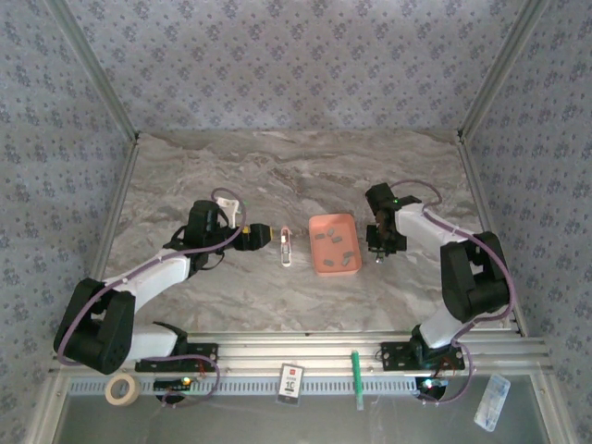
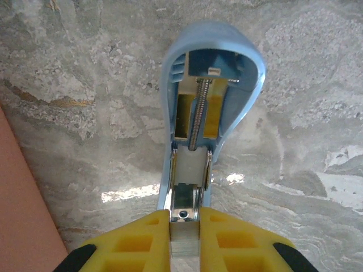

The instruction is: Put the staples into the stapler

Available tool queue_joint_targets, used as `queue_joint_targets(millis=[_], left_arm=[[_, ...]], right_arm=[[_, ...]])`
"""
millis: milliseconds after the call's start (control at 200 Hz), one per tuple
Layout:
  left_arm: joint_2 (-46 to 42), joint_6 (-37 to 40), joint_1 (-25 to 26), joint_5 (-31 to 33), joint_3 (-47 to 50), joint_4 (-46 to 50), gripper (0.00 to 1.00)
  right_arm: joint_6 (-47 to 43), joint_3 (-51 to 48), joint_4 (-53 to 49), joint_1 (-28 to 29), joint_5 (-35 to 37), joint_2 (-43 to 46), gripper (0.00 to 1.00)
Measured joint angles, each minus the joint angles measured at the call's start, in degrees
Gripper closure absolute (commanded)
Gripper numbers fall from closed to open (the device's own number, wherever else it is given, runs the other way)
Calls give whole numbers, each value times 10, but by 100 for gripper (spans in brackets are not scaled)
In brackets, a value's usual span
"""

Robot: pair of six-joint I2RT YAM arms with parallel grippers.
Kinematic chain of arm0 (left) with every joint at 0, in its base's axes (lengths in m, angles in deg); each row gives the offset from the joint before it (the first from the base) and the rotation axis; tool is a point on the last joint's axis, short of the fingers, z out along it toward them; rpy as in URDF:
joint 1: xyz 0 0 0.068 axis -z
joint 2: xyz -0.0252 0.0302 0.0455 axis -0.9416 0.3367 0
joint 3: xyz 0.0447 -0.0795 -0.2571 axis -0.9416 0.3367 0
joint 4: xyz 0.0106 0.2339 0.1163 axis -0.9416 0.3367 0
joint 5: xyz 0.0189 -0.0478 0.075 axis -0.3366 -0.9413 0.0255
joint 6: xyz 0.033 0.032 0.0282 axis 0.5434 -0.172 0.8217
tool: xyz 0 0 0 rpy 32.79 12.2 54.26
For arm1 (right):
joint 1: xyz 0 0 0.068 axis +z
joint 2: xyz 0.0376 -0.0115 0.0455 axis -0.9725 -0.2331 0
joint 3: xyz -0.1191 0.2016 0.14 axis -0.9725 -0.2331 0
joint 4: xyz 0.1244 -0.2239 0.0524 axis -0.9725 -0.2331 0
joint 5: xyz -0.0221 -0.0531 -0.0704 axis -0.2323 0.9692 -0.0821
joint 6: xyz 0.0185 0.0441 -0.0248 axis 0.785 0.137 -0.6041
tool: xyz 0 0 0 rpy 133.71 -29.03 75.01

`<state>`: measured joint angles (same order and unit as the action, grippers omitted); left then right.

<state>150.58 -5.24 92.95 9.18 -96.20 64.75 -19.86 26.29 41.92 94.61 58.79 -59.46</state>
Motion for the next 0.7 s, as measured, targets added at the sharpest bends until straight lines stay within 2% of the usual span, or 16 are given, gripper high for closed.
queue_joint_targets(millis=[700], left_arm=[[0,0,0,0,0,0,2]], right_arm=[[6,-3,9,0,-3,-17,82]])
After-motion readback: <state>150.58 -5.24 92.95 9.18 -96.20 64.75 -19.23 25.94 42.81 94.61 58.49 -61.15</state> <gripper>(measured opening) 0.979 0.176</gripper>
